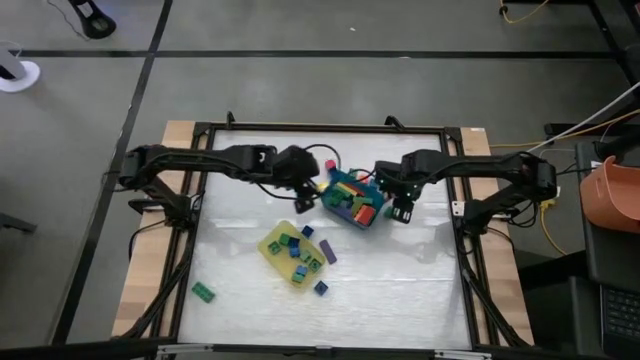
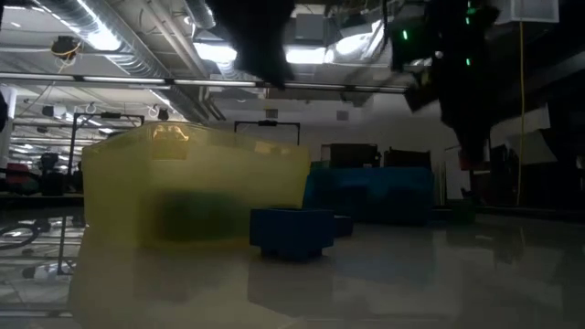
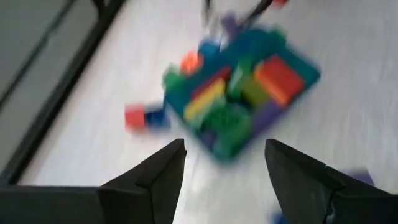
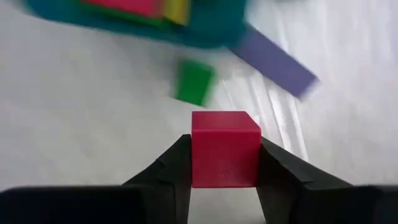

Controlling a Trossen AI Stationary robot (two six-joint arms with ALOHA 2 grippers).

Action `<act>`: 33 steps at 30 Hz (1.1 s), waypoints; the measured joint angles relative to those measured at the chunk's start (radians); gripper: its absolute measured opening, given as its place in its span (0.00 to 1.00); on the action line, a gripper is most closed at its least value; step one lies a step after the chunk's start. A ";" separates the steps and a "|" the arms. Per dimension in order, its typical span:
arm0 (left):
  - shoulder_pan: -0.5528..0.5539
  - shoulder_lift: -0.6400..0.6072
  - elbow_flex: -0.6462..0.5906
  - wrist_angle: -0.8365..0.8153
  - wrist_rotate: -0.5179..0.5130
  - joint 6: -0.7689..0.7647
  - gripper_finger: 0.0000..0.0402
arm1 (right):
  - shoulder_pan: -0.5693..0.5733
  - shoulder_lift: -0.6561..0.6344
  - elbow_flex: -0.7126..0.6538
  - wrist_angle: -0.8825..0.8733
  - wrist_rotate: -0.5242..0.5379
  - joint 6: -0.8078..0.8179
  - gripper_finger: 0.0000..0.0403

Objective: Sort blocks by size
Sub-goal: Put the small red wooden block into the yellow bin

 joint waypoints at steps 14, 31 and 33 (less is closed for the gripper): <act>-0.163 -0.085 -0.001 -0.664 0.037 -0.529 0.52 | 0.262 0.004 0.229 0.381 -0.100 -0.206 0.34; -0.552 -0.083 -0.039 -0.642 0.074 -0.949 0.52 | 0.400 0.349 0.210 1.105 -0.214 -0.301 0.37; -0.587 -0.083 -0.039 -0.617 0.067 -0.983 0.52 | 0.405 0.388 0.210 1.158 -0.214 -0.301 0.37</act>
